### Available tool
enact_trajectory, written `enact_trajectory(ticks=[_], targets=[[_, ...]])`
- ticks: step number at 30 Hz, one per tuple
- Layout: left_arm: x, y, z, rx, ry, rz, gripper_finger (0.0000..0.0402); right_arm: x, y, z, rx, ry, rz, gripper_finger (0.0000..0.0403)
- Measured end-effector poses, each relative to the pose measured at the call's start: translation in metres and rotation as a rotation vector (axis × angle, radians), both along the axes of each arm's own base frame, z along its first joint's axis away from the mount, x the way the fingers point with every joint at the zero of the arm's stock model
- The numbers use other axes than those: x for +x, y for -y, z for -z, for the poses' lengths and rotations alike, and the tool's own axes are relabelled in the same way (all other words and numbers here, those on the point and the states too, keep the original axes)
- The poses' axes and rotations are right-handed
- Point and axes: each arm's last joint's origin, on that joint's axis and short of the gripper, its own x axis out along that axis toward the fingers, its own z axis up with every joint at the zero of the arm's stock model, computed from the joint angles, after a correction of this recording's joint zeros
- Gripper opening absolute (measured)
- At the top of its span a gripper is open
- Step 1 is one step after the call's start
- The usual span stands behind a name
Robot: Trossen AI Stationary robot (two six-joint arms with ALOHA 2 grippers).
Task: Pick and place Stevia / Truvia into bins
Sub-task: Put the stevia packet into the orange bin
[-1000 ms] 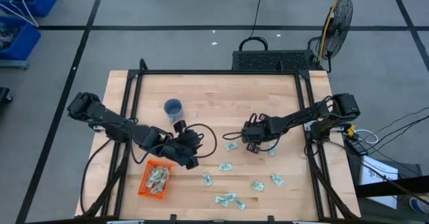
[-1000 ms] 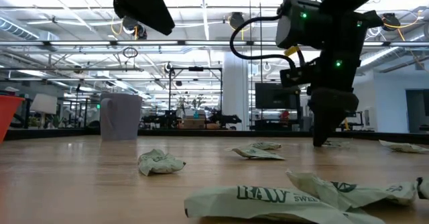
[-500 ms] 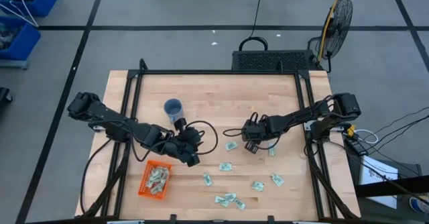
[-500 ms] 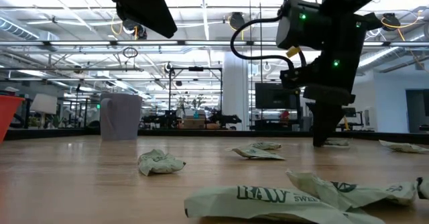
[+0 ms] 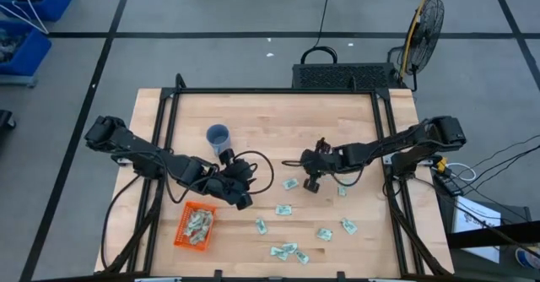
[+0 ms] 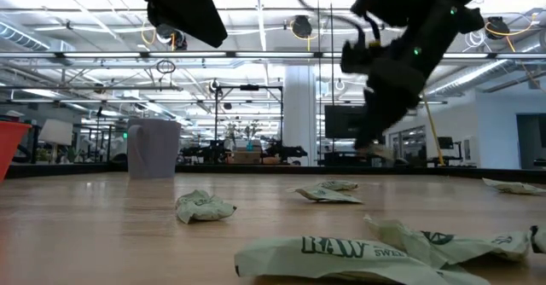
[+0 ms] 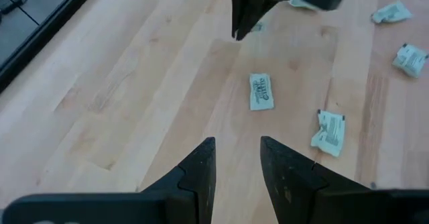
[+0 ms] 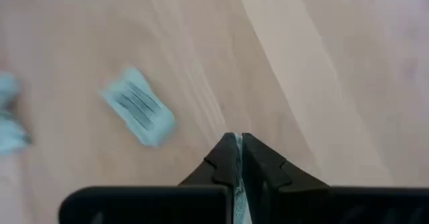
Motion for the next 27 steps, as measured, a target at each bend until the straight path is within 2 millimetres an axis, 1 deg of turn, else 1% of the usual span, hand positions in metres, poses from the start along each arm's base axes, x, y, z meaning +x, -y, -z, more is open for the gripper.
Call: enact_trajectory(ticks=[2, 4, 6, 8, 11, 14, 18, 20, 23, 27], targets=[[0.002, 0.001, 0.002, -0.006, 0.003, -0.006, 0.0124, 0.005, -0.002, -0.006, -0.024, 0.097, -0.055, 0.0005], [0.004, 0.002, 0.010, -0.004, 0.003, -0.003, 0.0124, 0.007, -0.005, -0.012, -0.050, 0.190, -0.109, 0.0009], [0.006, 0.003, 0.020, -0.002, 0.002, 0.001, 0.0124, 0.011, -0.008, -0.016, -0.074, 0.283, -0.170, 0.0013], [0.011, 0.005, 0.031, -0.008, 0.020, 0.001, 0.0124, 0.013, -0.011, -0.017, -0.096, 0.351, -0.246, 0.0014], [0.015, 0.006, 0.050, -0.001, -0.016, -0.012, 0.0124, 0.015, -0.012, -0.019, -0.133, 0.496, -0.317, 0.0011], [0.024, 0.009, 0.060, -0.026, 0.011, -0.037, 0.0124, 0.013, -0.011, -0.020, -0.175, 0.628, -0.316, 0.0007], [0.036, 0.014, 0.070, -0.015, 0.051, -0.008, 0.0124, 0.006, -0.010, -0.022, -0.244, 0.782, -0.372, 0.0006], [0.043, 0.016, 0.072, -0.006, 0.112, -0.010, 0.0124, 0.002, -0.010, -0.024, -0.271, 0.862, -0.374, 0.0005], [0.052, 0.019, 0.069, 0.014, 0.218, -0.031, 0.0124, -0.001, -0.010, -0.031, -0.289, 0.965, -0.360, 0.0005], [0.061, 0.021, 0.061, 0.060, 0.338, -0.018, 0.0124, -0.003, -0.010, -0.037, -0.298, 1.045, -0.347, 0.0005]])
